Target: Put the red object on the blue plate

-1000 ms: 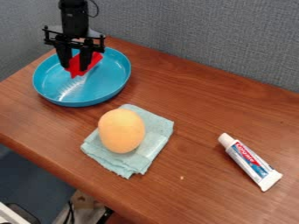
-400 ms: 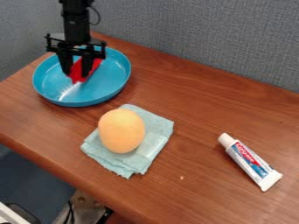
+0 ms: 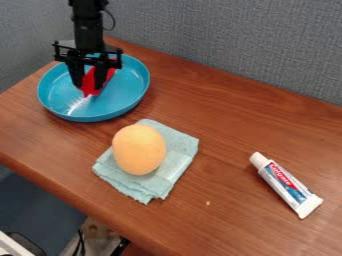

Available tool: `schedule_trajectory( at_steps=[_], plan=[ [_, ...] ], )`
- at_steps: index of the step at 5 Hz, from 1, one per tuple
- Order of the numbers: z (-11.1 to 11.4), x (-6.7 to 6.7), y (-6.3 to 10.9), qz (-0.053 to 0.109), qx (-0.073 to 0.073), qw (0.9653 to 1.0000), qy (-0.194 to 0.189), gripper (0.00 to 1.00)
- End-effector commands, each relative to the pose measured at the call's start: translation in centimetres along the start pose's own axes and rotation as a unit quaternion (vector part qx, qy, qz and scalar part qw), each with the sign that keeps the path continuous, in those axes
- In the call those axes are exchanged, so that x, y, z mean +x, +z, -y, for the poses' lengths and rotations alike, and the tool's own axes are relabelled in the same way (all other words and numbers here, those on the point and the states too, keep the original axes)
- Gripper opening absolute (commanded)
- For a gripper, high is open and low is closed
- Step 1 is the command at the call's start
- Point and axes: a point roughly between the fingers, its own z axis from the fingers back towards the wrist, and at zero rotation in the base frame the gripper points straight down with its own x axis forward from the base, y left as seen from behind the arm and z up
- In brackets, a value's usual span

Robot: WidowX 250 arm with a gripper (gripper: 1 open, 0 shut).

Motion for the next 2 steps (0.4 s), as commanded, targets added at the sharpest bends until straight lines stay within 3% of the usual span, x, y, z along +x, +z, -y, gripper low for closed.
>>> schedule_trajectory(
  at_steps=[1, 2],
  plan=[
    [-0.86, 0.62, 1.31, 0.021, 0.0, 0.9996, 0.018, 0.0],
    [-0.81, 0.6, 1.11, 0.019, 0.0, 0.9996, 0.022, 0.0]
  ],
)
